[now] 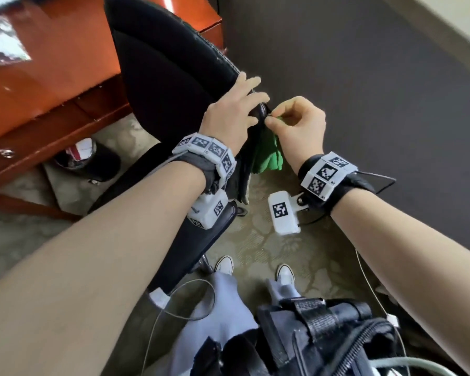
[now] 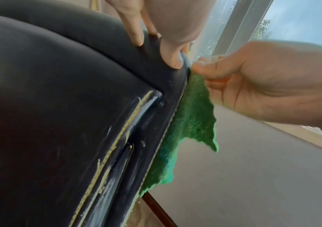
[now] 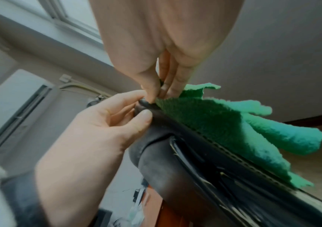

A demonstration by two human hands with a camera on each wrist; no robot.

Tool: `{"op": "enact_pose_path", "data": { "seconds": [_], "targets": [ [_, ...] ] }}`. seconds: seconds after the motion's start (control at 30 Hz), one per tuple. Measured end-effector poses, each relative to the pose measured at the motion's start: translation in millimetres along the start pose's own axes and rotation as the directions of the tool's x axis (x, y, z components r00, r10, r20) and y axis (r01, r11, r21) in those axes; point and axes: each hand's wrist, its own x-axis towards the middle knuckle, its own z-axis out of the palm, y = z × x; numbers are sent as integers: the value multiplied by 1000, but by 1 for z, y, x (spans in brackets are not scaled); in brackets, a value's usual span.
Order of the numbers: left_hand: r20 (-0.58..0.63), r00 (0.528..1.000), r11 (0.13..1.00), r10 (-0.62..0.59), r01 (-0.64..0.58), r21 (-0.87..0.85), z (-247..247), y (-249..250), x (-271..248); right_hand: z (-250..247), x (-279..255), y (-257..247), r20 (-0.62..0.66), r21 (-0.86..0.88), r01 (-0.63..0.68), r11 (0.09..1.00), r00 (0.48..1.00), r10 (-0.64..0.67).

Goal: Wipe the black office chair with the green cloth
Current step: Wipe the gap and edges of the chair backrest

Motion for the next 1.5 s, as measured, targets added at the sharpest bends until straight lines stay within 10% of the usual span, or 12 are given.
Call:
{"op": "enact_pose_path", "data": {
  "seconds": [1.07, 1.5],
  "targets": [
    [-89, 989, 974, -117, 132, 184, -3, -24, 62, 52, 58, 6, -114, 44, 137, 990, 985, -132],
    [-150, 985, 973, -84, 113, 199, 0, -32, 68, 73, 46, 48, -7, 83, -118, 990, 993, 119]
  ]
}}
